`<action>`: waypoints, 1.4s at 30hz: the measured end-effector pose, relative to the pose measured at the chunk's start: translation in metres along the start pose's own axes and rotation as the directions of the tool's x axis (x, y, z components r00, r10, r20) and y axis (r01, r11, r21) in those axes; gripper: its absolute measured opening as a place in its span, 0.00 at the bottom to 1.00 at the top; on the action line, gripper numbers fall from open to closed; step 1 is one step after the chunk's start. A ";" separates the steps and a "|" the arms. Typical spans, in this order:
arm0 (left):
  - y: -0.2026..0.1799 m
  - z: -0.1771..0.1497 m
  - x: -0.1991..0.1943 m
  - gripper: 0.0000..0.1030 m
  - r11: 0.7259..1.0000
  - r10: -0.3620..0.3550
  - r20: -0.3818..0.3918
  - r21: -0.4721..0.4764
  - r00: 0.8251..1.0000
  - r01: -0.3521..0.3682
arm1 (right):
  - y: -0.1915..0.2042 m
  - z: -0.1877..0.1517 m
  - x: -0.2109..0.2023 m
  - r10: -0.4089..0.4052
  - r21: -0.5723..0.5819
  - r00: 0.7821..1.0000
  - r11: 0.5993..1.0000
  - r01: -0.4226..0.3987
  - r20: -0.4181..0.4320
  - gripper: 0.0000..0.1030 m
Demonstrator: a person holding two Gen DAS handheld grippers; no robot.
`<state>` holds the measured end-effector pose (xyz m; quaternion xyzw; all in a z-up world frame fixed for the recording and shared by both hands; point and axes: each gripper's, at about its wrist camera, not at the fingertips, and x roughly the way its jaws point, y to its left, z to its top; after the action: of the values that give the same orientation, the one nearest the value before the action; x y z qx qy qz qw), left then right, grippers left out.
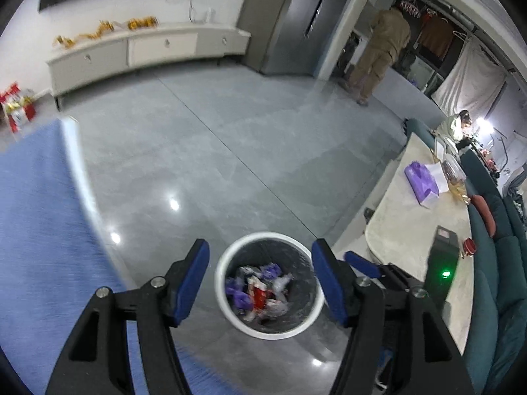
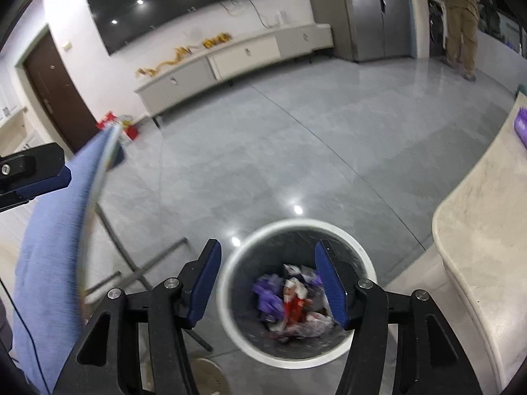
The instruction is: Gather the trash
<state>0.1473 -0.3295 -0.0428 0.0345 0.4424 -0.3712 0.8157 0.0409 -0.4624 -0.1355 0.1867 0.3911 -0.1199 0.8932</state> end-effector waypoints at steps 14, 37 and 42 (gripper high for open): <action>0.117 -0.072 -0.207 0.69 0.958 0.286 0.216 -0.032 0.934 -0.286 | 0.137 -0.002 -0.090 0.183 -0.204 0.974 0.967 -0.155 0.131 0.73; 0.140 -0.186 -0.313 0.91 0.799 0.594 0.428 -0.212 0.681 -0.563 | 0.265 -0.055 -0.136 0.210 -0.360 0.947 0.926 -0.114 0.243 0.95; 0.138 -0.188 -0.306 0.91 0.793 0.605 0.431 -0.251 0.669 -0.556 | 0.269 -0.060 -0.146 0.182 -0.367 0.940 0.928 -0.067 0.289 0.96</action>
<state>0.0024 0.0186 0.0342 0.0380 0.2040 -0.0660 0.9760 0.0013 -0.1844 -0.0002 0.0266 0.2444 -0.0188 0.9691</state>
